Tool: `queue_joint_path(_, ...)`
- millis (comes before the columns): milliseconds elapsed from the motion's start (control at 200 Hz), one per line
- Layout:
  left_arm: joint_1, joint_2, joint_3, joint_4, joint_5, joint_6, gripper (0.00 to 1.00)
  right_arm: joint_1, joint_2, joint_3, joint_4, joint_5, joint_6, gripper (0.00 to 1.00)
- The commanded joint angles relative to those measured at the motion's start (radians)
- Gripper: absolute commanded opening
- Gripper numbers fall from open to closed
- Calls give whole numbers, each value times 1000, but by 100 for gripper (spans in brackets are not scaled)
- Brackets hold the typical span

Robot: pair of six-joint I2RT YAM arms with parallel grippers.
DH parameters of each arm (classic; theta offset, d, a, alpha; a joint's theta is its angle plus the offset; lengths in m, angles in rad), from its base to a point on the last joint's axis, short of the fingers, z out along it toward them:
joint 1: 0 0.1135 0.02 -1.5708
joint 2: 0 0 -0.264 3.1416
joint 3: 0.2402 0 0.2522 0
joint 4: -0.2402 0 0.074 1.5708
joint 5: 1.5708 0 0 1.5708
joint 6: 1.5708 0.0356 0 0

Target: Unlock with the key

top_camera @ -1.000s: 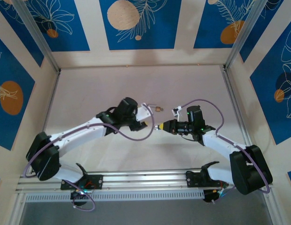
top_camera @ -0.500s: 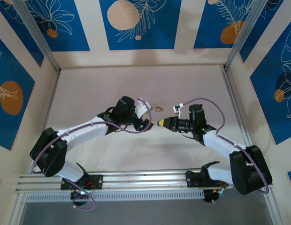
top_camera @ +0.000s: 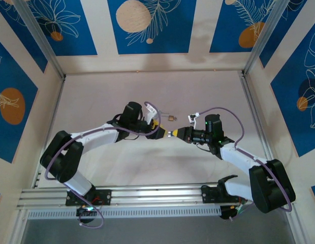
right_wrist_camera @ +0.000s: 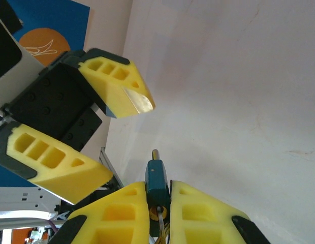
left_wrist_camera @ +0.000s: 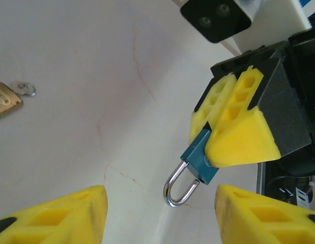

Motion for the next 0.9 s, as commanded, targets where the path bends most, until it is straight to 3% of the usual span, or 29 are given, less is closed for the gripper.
queue_joint_path(0,-10,17,7,24,39,-19,56,-4,-14,7,10,13,6,5)
queue_joint_path(595,-31,88,17,28,-8,-6,54,-4,-9,40,18,-8,25,4)
queue_joint_path(895,-32,84,-11,59,-159,1,53,-1,8,41,36,-40,42,4)
